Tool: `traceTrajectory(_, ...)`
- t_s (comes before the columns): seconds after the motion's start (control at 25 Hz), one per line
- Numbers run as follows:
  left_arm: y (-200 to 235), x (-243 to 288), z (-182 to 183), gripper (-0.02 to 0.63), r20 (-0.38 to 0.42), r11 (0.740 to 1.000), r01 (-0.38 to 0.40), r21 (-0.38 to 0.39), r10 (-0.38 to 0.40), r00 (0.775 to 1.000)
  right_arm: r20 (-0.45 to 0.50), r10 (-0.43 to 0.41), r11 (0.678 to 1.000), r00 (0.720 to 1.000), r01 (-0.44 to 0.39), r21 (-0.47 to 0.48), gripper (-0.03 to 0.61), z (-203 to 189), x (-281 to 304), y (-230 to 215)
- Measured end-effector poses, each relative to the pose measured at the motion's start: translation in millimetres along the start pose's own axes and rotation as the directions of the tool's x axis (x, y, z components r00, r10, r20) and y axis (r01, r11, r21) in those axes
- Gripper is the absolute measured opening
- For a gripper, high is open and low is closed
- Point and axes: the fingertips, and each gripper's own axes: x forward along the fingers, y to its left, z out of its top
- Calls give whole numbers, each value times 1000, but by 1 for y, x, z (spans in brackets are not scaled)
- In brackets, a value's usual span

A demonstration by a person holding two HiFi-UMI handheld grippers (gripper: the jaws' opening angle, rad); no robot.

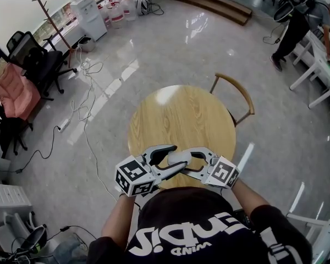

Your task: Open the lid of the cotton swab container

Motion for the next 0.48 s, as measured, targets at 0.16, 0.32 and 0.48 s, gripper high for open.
traceTrajectory(0.16, 7, 1, -4, 259, -7, 979, 7, -202, -8, 1000, -31, 0, 1000, 1000, 0, -13, 219, -5, 1, 2)
traceTrajectory(0.32, 11, 0, -7, 259, -11, 944, 16, -329, -20, 1000, -29, 6, 1000, 1000, -6, 0, 219, -11, 3, 5)
traceTrajectory(0.48, 11, 1, -9, 259, -13, 948, 10, -317, -15, 1000, -29, 7, 1000, 1000, -7, 2, 219, -13, 4, 5)
